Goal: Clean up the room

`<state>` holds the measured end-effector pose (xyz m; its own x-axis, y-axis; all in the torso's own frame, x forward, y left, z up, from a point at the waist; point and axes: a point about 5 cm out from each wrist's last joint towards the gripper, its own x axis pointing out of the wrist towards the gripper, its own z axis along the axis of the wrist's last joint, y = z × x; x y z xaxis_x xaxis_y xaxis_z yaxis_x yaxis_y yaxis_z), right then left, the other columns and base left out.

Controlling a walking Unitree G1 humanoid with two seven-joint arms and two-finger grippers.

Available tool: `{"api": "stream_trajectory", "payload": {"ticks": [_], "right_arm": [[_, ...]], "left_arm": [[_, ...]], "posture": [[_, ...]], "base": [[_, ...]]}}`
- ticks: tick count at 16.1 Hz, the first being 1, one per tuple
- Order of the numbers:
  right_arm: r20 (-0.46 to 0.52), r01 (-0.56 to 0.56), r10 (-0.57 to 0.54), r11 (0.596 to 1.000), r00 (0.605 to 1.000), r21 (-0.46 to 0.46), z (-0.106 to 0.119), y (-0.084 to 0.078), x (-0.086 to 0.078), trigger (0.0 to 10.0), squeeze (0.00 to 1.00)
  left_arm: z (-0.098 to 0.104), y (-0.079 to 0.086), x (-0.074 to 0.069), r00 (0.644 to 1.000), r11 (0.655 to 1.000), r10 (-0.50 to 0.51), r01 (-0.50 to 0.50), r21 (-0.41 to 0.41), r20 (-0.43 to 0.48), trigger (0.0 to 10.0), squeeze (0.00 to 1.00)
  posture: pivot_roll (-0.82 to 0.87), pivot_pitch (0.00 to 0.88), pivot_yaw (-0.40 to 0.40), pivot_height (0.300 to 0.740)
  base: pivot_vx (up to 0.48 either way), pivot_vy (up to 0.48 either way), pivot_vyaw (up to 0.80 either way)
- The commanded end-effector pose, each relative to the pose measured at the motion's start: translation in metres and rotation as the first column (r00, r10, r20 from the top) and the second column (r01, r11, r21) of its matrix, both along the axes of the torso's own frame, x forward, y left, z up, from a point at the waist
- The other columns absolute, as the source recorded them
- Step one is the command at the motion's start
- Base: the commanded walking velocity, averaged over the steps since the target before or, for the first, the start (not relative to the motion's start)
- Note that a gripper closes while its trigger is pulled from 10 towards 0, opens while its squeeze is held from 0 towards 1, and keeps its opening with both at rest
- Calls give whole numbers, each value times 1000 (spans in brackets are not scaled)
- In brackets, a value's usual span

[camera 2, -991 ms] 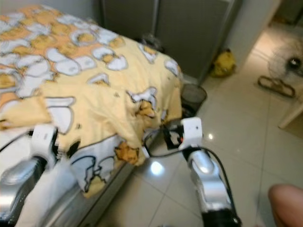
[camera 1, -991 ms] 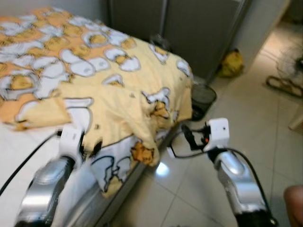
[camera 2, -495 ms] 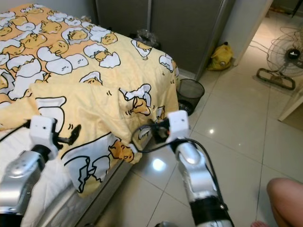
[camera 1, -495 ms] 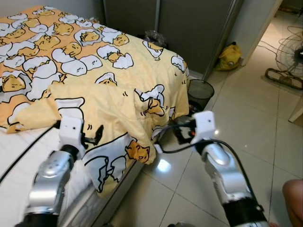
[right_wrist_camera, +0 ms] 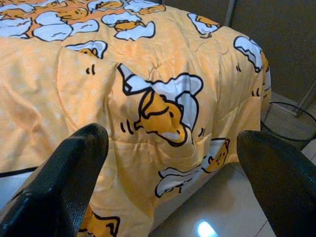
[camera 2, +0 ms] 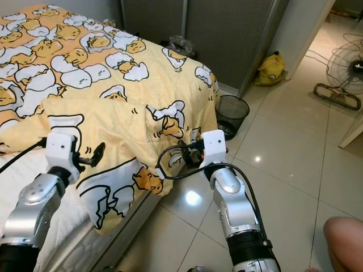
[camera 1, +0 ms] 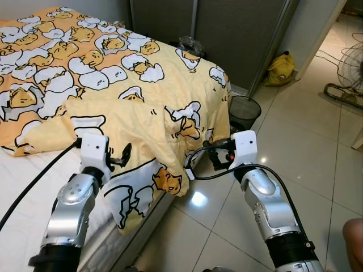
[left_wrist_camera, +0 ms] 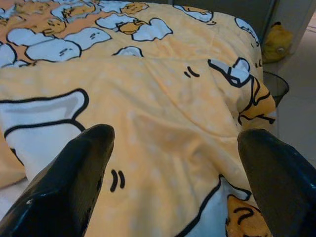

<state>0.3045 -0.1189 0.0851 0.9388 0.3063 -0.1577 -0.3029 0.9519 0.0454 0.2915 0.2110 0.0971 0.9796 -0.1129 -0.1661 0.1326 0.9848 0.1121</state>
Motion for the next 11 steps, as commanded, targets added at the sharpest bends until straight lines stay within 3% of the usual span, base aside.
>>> {"api": "stream_trajectory", "payload": {"ticks": [1, 7, 11], "right_arm": [[-6, 13, -13, 1000, 1000, 2, -3, -1, -1, 10000, 0], [-1, 23, -23, 1000, 1000, -1, -2, -4, -1, 10000, 0], [-11, 33, -34, 999, 999, -5, -6, -8, -5, 10000, 0]], "left_arm": [[-1, -3, 2, 1000, 1000, 5, -5, 1, 10, 10000, 0], [-5, -9, 6, 999, 999, -37, 38, 40, -31, 10000, 0], [-7, -7, 4, 999, 999, -28, 29, 24, -21, 10000, 0]], "posture": [[-78, 24, -7, 740], [-89, 25, -2, 740], [-88, 27, 1, 740]], "base": [[-405, 0, 0], [0, 0, 0], [0, 0, 0]]}}
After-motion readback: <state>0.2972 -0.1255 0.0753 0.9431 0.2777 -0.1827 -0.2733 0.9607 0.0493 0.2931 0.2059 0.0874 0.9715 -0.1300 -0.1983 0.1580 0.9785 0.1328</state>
